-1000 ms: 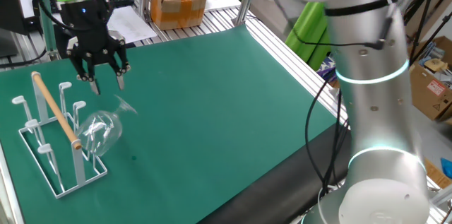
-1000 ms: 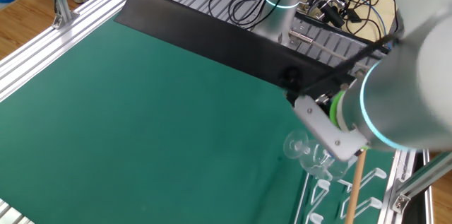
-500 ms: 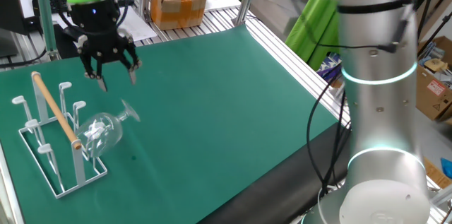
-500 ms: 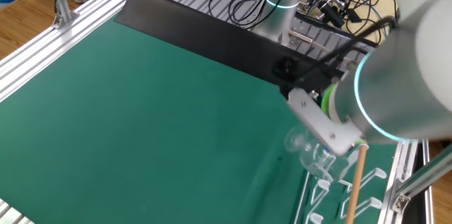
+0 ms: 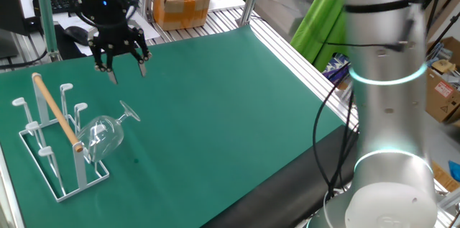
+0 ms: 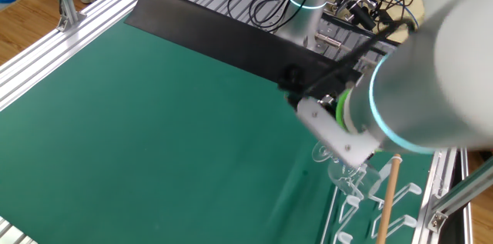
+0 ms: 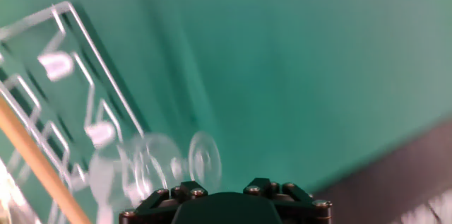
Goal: Put the cup on the cup rack
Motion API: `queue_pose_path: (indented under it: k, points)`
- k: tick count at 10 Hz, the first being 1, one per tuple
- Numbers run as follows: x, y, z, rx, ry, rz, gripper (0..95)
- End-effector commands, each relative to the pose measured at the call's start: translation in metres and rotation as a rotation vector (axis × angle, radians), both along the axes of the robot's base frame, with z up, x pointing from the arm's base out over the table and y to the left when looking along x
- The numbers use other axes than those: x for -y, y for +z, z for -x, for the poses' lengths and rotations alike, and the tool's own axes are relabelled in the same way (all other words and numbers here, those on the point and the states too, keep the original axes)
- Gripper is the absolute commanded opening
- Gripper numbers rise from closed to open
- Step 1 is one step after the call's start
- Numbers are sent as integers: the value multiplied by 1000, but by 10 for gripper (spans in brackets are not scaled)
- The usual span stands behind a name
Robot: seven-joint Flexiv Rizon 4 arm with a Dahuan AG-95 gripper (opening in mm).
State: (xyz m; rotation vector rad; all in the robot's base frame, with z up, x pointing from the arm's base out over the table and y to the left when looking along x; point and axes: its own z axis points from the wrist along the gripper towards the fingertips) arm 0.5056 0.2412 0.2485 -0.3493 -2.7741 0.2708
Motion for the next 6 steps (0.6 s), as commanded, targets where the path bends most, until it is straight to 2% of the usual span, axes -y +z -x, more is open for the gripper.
queue_pose_path:
  k: [1,3,6]
  points:
    - [6,3,4,68,13,18,570]
    - [12,3,5,86,17,18,570]
    - [24,-2,2,146,41,30,570]
